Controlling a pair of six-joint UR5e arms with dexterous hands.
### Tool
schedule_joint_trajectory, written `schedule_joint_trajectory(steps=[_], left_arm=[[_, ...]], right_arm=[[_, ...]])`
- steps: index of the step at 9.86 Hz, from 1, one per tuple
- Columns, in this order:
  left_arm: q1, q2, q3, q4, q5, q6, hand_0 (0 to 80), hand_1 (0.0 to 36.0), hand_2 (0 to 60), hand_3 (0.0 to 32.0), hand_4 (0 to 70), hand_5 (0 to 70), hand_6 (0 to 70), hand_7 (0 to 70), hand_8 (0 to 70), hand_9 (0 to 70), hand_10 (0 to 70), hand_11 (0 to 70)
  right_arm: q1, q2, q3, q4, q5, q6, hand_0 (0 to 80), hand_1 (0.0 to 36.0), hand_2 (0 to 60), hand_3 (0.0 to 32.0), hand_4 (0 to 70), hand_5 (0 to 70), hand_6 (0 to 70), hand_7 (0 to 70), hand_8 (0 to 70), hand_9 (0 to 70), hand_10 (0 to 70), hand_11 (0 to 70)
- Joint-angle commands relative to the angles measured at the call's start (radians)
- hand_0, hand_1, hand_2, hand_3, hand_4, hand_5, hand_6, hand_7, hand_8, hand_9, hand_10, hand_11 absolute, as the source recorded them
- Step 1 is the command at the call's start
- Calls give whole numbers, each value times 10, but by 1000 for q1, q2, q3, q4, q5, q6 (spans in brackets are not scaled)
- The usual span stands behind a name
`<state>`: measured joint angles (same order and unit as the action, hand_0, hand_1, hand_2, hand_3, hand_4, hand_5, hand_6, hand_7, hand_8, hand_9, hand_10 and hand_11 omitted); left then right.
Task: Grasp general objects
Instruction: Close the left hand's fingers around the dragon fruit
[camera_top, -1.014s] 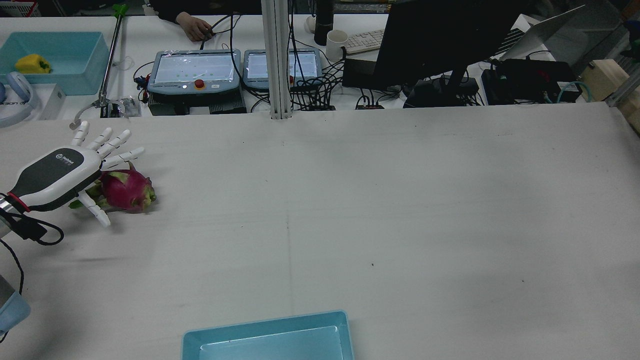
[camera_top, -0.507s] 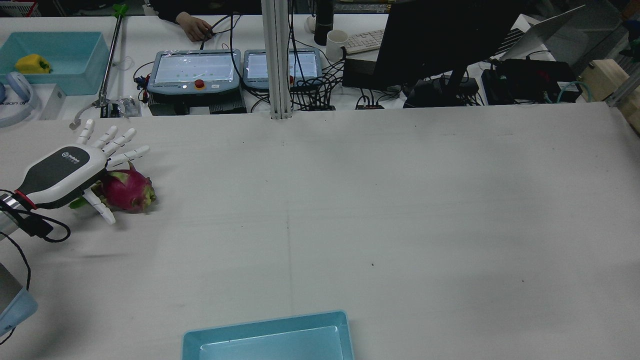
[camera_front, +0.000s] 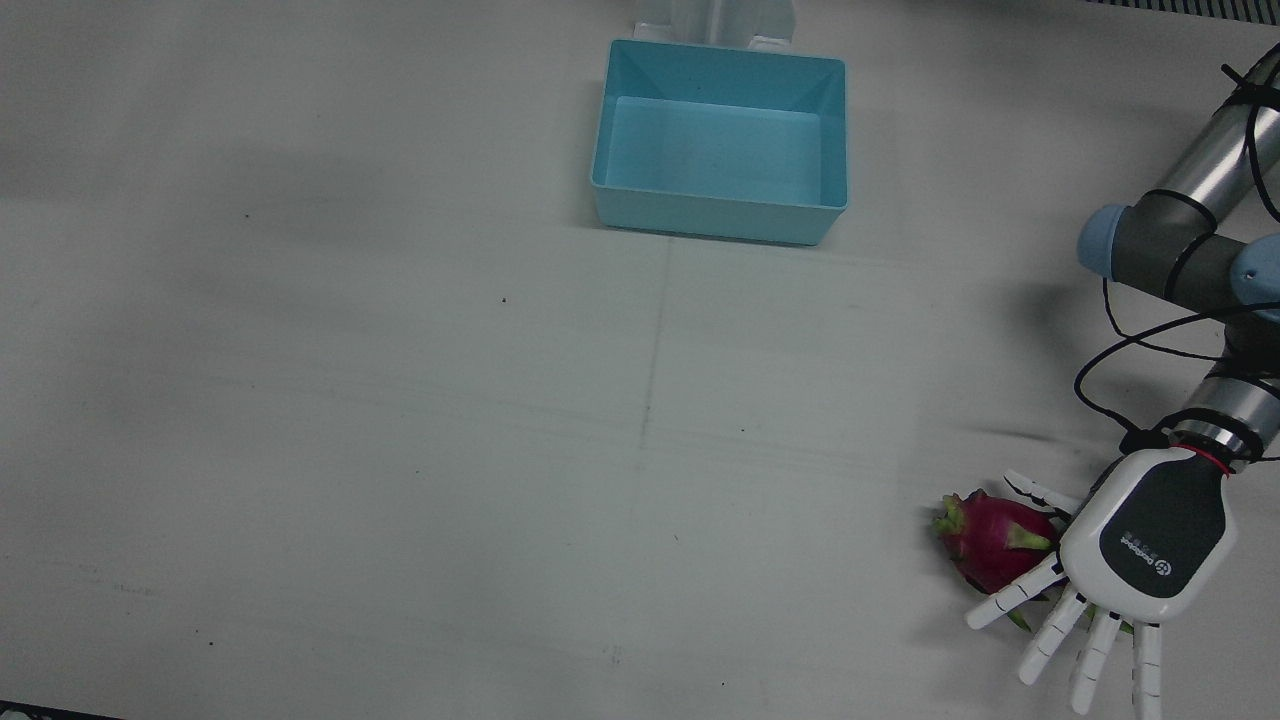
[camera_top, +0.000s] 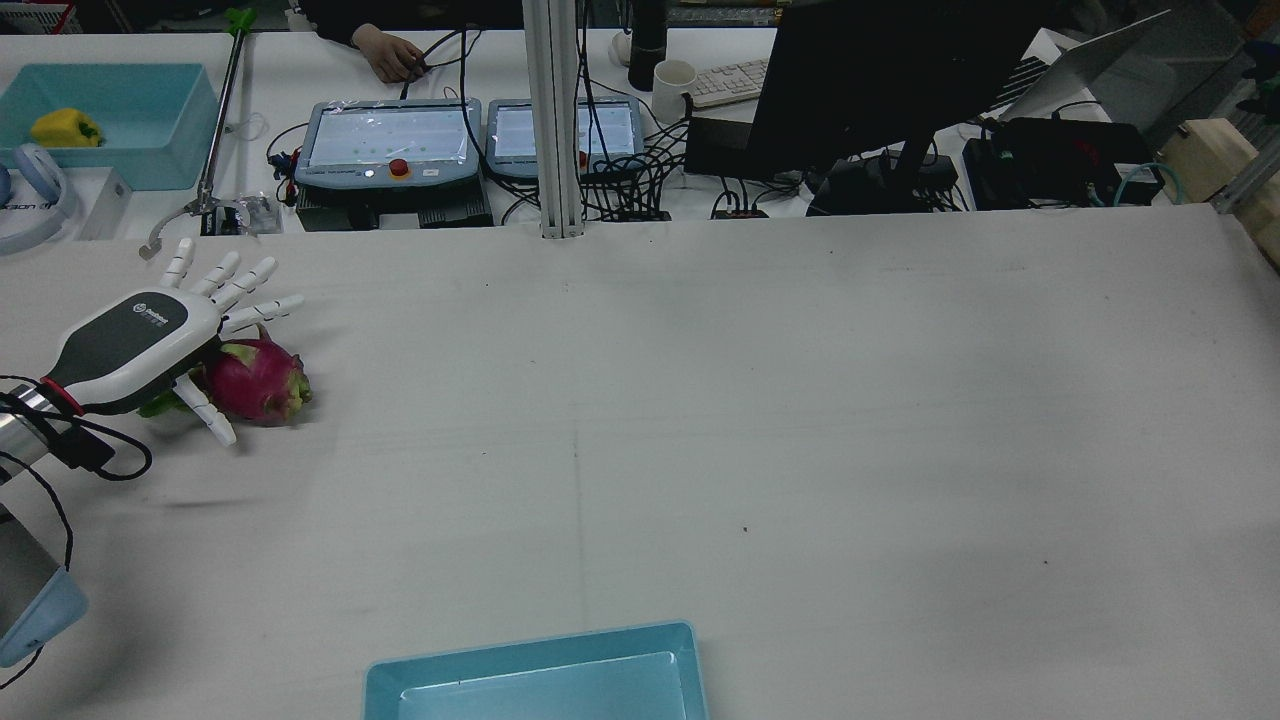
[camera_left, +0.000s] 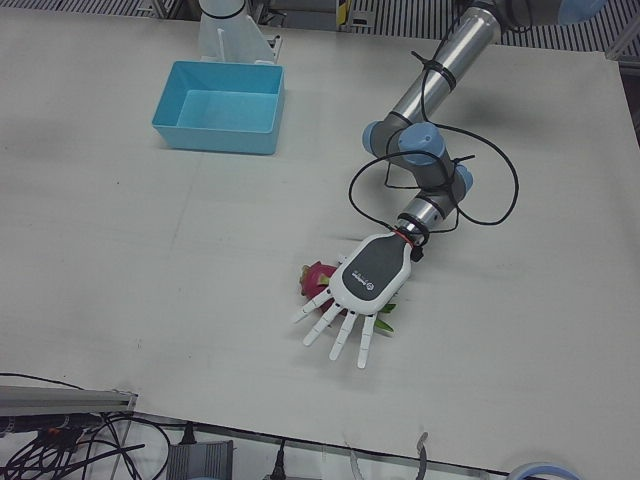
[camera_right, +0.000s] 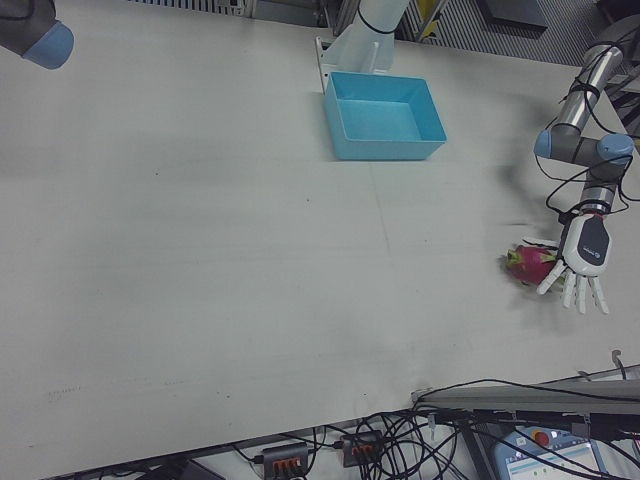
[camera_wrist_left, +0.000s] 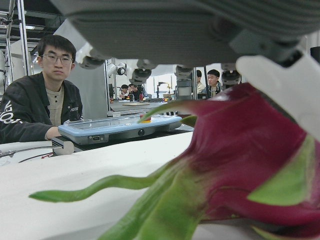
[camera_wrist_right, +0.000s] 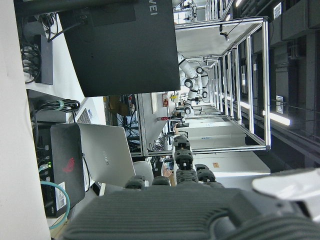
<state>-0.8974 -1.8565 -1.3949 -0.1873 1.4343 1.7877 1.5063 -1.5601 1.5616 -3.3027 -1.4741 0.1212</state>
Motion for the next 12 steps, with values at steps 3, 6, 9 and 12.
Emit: schedule_joint_trajectory(steps=[3,6,9,12], left_arm=[[0,0,2,-18,0,5,446,58,0,320,0,241,0,0,94,0,0,0],[2,0,4,-27,0,21,425,40,0,86,89,417,0,7,94,0,0,0],[26,0,5,-31,0,33,421,34,7,0,211,527,6,30,98,0,0,0],[46,3,13,-37,0,32,430,33,18,0,314,653,39,62,101,0,0,0]], right_arm=[[0,0,0,0,0,0,0,0,0,0,0,0,0,0,0,0,0,0],[0,0,0,0,-2,0,0,0,0,0,0,0,0,0,0,0,0,0],[0,0,0,0,0,0,0,0,0,0,0,0,0,0,0,0,0,0],[0,0,0,0,0,0,0,0,0,0,0,0,0,0,0,0,0,0]])
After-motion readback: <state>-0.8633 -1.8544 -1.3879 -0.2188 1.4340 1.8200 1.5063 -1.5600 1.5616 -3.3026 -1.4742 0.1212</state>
